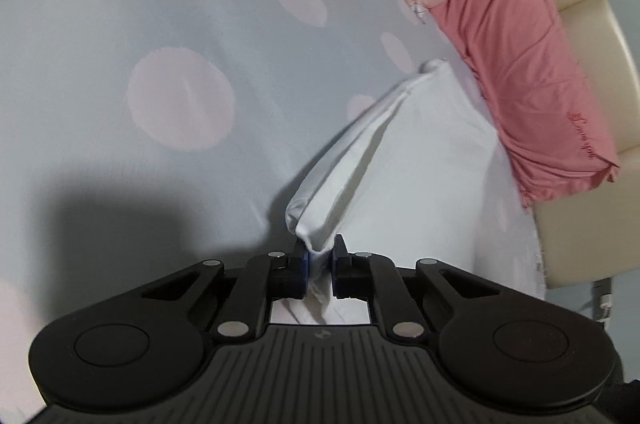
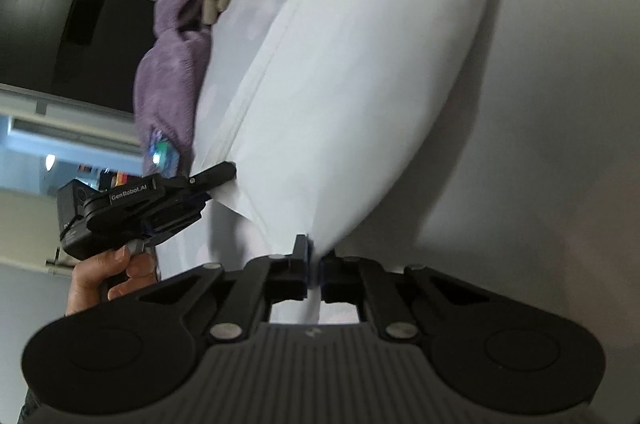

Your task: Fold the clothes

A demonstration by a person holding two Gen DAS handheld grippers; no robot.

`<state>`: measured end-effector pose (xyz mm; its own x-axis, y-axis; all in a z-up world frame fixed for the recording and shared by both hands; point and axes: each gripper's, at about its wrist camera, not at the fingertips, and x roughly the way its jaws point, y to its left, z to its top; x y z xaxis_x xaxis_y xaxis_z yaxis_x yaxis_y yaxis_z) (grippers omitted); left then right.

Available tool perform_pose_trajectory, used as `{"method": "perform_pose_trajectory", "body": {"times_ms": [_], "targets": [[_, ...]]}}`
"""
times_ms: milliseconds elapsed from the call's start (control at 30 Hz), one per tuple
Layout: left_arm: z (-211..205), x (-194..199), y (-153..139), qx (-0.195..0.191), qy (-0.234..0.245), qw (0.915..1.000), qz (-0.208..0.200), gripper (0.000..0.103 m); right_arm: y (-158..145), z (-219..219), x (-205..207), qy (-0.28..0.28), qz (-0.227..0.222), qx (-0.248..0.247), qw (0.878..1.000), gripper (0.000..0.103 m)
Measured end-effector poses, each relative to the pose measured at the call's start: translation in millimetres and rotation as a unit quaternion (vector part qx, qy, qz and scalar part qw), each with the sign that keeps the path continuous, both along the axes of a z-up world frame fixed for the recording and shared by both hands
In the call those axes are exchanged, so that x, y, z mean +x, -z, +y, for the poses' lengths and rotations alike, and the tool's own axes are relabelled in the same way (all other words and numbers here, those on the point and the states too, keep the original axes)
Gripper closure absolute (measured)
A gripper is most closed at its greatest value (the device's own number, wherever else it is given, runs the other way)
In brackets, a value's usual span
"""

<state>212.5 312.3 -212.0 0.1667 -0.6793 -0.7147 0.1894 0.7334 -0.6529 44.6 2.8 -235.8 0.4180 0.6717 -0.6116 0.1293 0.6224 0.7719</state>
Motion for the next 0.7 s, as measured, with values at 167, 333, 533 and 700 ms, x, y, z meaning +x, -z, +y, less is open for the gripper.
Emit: {"method": "perform_pose_trajectory", "body": {"times_ms": [167, 333, 533, 700], "targets": [[-7.7, -44.1, -18.4, -0.024, 0.0, 0.9997, 0.008, 0.097, -19.6, -30.7, -14.8, -0.036, 0.015, 0.0, 0.999, 0.098], [-32.9, -127.2, -4.5, -0.034, 0.002, 0.9974, 0.063, 0.099, -35.4, -78.0, -44.5, -0.094, 0.037, -0.04, 0.994, 0.098], [-85.9, -222.3, 22.8, -0.043, 0.027, 0.9911, 0.123, 0.103, -41.4, -149.3, -86.5, -0.139, 0.07, -0.093, 0.983, 0.101], [-122.4, -250.5, 18.1, 0.047, 0.123, 0.9862, 0.1, 0.103, -42.4, -168.2, -91.1, -0.166, 0.057, -0.111, 0.978, 0.099]]}}
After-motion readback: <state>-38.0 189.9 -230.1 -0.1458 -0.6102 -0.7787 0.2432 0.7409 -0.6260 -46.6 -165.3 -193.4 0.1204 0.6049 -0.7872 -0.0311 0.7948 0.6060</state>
